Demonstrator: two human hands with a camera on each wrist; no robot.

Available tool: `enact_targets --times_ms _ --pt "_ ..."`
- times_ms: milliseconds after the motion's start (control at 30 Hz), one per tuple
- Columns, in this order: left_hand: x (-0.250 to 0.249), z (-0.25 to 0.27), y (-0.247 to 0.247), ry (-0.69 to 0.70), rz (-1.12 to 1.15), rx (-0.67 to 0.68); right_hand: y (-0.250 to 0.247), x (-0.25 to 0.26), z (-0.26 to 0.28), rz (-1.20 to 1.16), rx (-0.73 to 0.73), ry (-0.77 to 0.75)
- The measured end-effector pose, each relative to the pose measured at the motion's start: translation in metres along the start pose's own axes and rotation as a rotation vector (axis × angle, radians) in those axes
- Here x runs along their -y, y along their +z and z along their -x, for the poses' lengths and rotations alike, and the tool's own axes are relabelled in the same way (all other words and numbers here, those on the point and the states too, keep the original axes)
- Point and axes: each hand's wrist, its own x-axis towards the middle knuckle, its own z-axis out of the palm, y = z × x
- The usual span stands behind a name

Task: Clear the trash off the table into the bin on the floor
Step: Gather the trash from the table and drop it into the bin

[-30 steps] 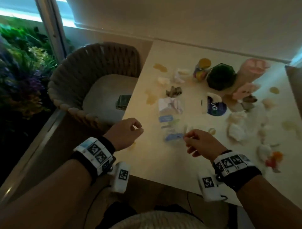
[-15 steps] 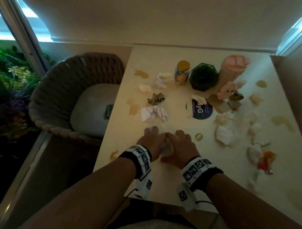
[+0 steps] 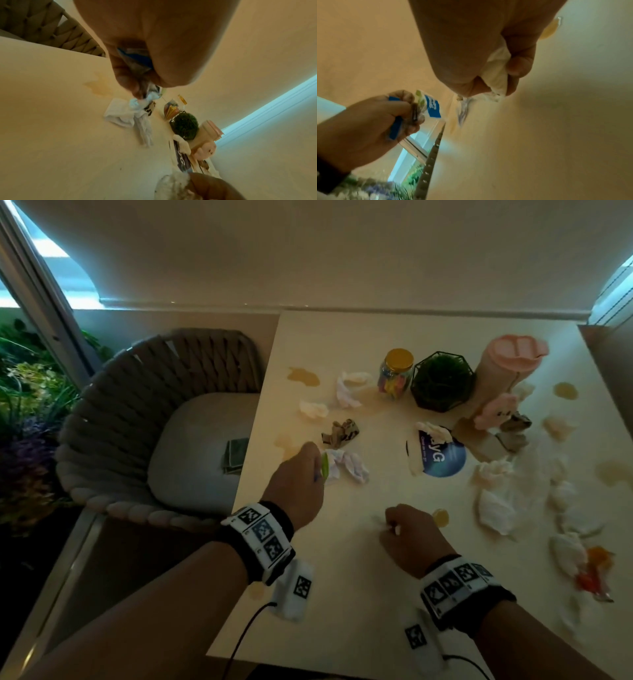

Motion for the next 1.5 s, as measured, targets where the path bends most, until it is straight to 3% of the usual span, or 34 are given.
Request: enact_targets --times_ms 67,167,367,467,600,800,900,1100,1400,1500 --pt "0.001 -0.017 -0.002 -0.084 0.042 -0.027 -0.01 0.01 -0.01 -0.11 -0.1 0.043" --pt "0.006 -0.035 0.003 -0.207 0.017 0.051 -0.024 0.024 -0.032 -0.185 -0.171 0.045" --pt "0.016 -0.053 0.031 -0.238 -0.299 0.359 -0.037 0.041 -0.075 -0.058 -0.002 0.025" --pt "0.015 -0.051 0.042 -0.205 -0.313 0.342 -0.027 0.048 -0.093 0.097 0.074 0.019" --pt "0.012 -0.047 0.044 -0.183 -0.327 0.407 -0.01 0.053 -0.105 0.124 0.023 0.043" --pt "0.016 -0.042 0.009 -0.192 -0.323 0.484 -0.001 0.047 -0.116 0.162 0.133 0.056" --pt "0.016 -0.047 -0.017 -0.135 -0.24 0.446 -0.004 0.042 -0.107 0.082 0.101 0.069" --pt "0.017 -0.078 -0.066 -0.093 -0.142 0.231 -0.016 0.034 -0.089 0.109 0.052 -0.023" --pt "0.034 -0.088 -0.105 -0.264 0.004 0.126 -0.028 0.051 -0.094 0.109 0.011 -0.203" --pt "0.032 -0.094 -0.106 -0.205 0.08 0.125 -0.027 0.054 -0.094 0.075 0.061 -0.204"
